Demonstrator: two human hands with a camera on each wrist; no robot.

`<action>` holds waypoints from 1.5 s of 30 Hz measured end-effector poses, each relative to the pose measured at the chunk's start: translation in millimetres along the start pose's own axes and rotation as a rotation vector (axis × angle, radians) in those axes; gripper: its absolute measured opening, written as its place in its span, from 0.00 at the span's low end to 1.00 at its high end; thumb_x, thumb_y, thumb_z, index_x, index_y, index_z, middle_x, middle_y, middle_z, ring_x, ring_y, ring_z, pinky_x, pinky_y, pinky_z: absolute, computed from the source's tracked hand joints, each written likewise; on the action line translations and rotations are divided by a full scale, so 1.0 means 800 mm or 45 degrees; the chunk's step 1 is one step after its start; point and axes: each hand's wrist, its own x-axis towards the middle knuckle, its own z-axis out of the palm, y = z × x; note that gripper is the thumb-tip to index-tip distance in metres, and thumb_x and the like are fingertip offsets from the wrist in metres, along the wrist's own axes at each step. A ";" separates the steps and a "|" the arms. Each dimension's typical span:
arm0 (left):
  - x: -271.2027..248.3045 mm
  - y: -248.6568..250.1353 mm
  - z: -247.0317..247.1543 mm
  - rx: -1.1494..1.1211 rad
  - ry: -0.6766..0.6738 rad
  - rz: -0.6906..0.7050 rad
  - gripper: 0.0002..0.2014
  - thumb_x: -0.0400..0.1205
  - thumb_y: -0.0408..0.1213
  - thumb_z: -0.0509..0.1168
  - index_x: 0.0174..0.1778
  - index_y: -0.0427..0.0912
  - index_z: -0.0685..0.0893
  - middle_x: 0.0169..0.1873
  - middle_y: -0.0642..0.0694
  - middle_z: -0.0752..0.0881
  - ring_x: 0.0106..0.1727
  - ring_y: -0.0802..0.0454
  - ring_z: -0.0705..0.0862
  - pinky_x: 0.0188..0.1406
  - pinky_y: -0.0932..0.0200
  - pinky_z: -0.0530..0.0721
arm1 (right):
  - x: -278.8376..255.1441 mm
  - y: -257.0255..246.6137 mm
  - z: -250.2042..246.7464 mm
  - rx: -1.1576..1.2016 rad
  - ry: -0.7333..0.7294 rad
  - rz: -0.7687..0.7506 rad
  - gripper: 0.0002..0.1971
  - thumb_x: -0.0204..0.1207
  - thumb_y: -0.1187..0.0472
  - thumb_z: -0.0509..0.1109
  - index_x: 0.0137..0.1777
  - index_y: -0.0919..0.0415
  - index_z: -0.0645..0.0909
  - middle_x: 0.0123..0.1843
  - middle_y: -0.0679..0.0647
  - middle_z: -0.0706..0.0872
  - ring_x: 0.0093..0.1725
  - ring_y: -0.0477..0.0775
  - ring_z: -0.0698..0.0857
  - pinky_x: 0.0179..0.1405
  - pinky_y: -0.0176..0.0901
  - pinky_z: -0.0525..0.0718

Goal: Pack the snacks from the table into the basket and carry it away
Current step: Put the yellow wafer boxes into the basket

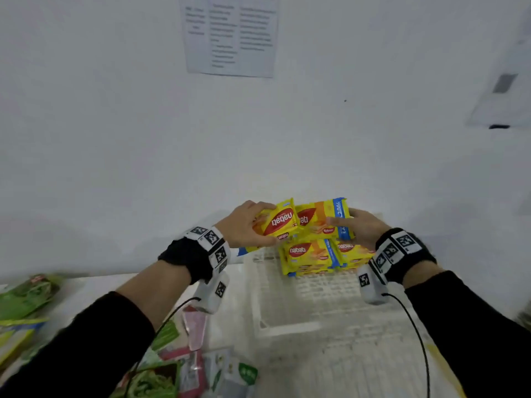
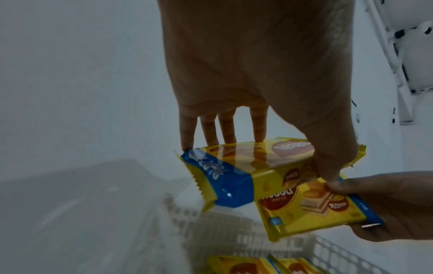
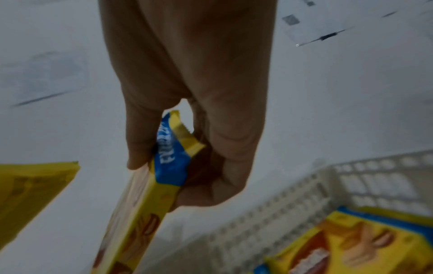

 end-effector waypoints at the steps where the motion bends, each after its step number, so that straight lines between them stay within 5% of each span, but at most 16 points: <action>1: 0.016 0.015 0.016 0.008 -0.018 0.001 0.41 0.67 0.59 0.77 0.75 0.59 0.67 0.62 0.47 0.72 0.68 0.52 0.72 0.71 0.52 0.74 | 0.009 0.008 -0.023 -0.057 0.043 0.022 0.10 0.73 0.58 0.77 0.50 0.60 0.80 0.44 0.55 0.83 0.43 0.53 0.81 0.39 0.45 0.84; 4: 0.062 0.047 0.067 0.110 -0.099 -0.027 0.43 0.66 0.63 0.74 0.77 0.59 0.66 0.65 0.46 0.71 0.70 0.47 0.71 0.69 0.45 0.74 | 0.039 0.035 -0.082 -0.297 0.104 0.115 0.14 0.74 0.55 0.76 0.46 0.62 0.76 0.42 0.59 0.76 0.38 0.55 0.76 0.35 0.45 0.81; 8: 0.107 0.064 0.129 0.198 -0.213 -0.124 0.41 0.71 0.58 0.74 0.78 0.56 0.64 0.69 0.43 0.69 0.71 0.43 0.69 0.68 0.42 0.75 | 0.071 0.077 -0.131 -0.462 0.179 0.194 0.32 0.75 0.59 0.75 0.75 0.61 0.64 0.66 0.64 0.75 0.50 0.62 0.80 0.37 0.49 0.85; 10: 0.118 0.055 0.149 0.219 -0.265 -0.188 0.40 0.72 0.56 0.74 0.78 0.55 0.64 0.70 0.43 0.69 0.72 0.42 0.69 0.68 0.41 0.76 | 0.079 0.095 -0.136 -0.494 0.208 0.149 0.37 0.74 0.61 0.76 0.78 0.57 0.59 0.65 0.64 0.75 0.48 0.63 0.80 0.40 0.53 0.85; 12: 0.135 0.047 0.168 0.242 -0.300 -0.261 0.40 0.72 0.55 0.74 0.78 0.55 0.64 0.72 0.43 0.68 0.73 0.41 0.70 0.68 0.41 0.76 | 0.096 0.113 -0.141 -0.623 0.204 0.021 0.34 0.76 0.62 0.74 0.77 0.53 0.61 0.59 0.64 0.79 0.44 0.63 0.81 0.40 0.50 0.82; 16: 0.150 0.027 0.192 0.377 -0.325 -0.378 0.41 0.71 0.57 0.74 0.78 0.57 0.63 0.74 0.44 0.66 0.74 0.40 0.67 0.69 0.40 0.74 | 0.118 0.126 -0.129 -0.890 0.041 -0.047 0.18 0.79 0.54 0.67 0.69 0.47 0.75 0.71 0.60 0.79 0.61 0.61 0.82 0.53 0.44 0.80; 19: 0.155 0.019 0.202 0.461 -0.316 -0.388 0.42 0.71 0.59 0.73 0.79 0.59 0.61 0.75 0.45 0.65 0.75 0.41 0.65 0.68 0.40 0.74 | 0.125 0.134 -0.132 -1.063 -0.135 0.057 0.37 0.69 0.43 0.75 0.78 0.42 0.65 0.82 0.63 0.60 0.77 0.64 0.69 0.71 0.52 0.74; 22: 0.158 0.016 0.210 0.477 -0.268 -0.365 0.42 0.70 0.60 0.72 0.79 0.61 0.61 0.75 0.47 0.61 0.75 0.43 0.63 0.66 0.40 0.77 | 0.119 0.136 -0.133 -1.227 -0.182 0.057 0.49 0.65 0.40 0.79 0.82 0.39 0.55 0.85 0.64 0.46 0.83 0.66 0.54 0.78 0.56 0.66; 29: 0.152 0.016 0.226 0.702 -0.200 -0.314 0.38 0.74 0.66 0.62 0.79 0.65 0.57 0.72 0.49 0.60 0.74 0.42 0.59 0.68 0.35 0.71 | 0.111 0.126 -0.105 -1.487 0.021 -0.023 0.36 0.69 0.40 0.75 0.76 0.41 0.67 0.83 0.63 0.51 0.81 0.72 0.55 0.78 0.64 0.65; 36: 0.144 0.011 0.226 0.601 -0.250 -0.207 0.45 0.67 0.57 0.76 0.78 0.61 0.60 0.72 0.48 0.60 0.72 0.42 0.58 0.63 0.40 0.78 | 0.117 0.142 -0.093 -1.529 -0.046 -0.040 0.41 0.65 0.48 0.79 0.74 0.45 0.61 0.76 0.57 0.61 0.77 0.68 0.62 0.68 0.68 0.72; 40: 0.146 0.013 0.231 0.620 -0.129 -0.290 0.37 0.70 0.55 0.74 0.73 0.61 0.64 0.72 0.50 0.62 0.73 0.43 0.60 0.62 0.35 0.77 | 0.118 0.153 -0.084 -1.587 0.130 -0.137 0.35 0.67 0.53 0.78 0.70 0.45 0.63 0.75 0.57 0.64 0.76 0.69 0.64 0.68 0.64 0.73; 45: 0.147 0.009 0.240 0.520 -0.091 -0.311 0.34 0.70 0.52 0.75 0.70 0.61 0.67 0.72 0.50 0.62 0.73 0.41 0.59 0.63 0.35 0.76 | 0.121 0.153 -0.090 -1.520 0.120 -0.128 0.36 0.65 0.56 0.80 0.70 0.45 0.66 0.76 0.57 0.62 0.76 0.69 0.63 0.71 0.66 0.69</action>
